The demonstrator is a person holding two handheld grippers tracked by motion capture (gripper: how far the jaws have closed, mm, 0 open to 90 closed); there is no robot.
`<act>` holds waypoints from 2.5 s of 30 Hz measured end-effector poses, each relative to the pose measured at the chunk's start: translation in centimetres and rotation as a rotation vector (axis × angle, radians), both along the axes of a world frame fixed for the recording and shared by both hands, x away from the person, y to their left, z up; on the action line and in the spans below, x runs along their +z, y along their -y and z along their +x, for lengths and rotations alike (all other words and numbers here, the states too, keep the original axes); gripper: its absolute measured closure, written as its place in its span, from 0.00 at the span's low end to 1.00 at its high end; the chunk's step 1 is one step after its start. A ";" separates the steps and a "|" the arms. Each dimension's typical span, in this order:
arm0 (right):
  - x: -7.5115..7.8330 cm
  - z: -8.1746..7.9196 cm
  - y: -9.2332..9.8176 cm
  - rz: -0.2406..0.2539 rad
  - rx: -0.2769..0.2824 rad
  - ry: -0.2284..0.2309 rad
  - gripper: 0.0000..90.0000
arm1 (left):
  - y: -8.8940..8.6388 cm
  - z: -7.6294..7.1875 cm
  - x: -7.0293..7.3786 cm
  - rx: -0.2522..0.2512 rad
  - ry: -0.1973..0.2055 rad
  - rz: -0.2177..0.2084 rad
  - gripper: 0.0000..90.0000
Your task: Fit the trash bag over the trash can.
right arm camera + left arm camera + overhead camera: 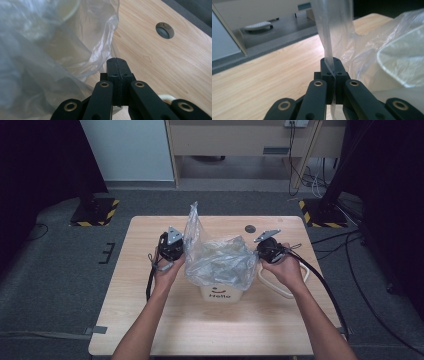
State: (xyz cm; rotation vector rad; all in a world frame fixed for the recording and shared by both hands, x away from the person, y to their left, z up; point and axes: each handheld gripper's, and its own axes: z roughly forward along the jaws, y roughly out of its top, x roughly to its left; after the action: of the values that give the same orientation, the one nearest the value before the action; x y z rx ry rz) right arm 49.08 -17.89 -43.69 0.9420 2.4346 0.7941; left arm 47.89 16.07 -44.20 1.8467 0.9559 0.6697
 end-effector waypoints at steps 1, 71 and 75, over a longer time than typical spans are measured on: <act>-0.1 0.0 0.0 0.001 -0.002 -0.002 1.00 | 0.0 0.1 -0.3 -0.003 -0.011 0.003 1.00; -2.0 -2.6 3.3 -0.036 0.044 0.048 1.00 | -0.1 0.7 -2.1 -0.010 -0.113 0.112 1.00; -2.9 -2.9 3.2 -0.041 0.046 0.021 1.00 | -0.3 0.9 -2.9 -0.008 -0.152 0.129 1.00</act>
State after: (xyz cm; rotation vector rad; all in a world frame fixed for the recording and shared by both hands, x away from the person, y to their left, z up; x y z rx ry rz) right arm 46.22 -21.10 -46.63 0.8607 2.4532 0.7628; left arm 48.84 16.39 -47.14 2.0380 1.0237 0.6048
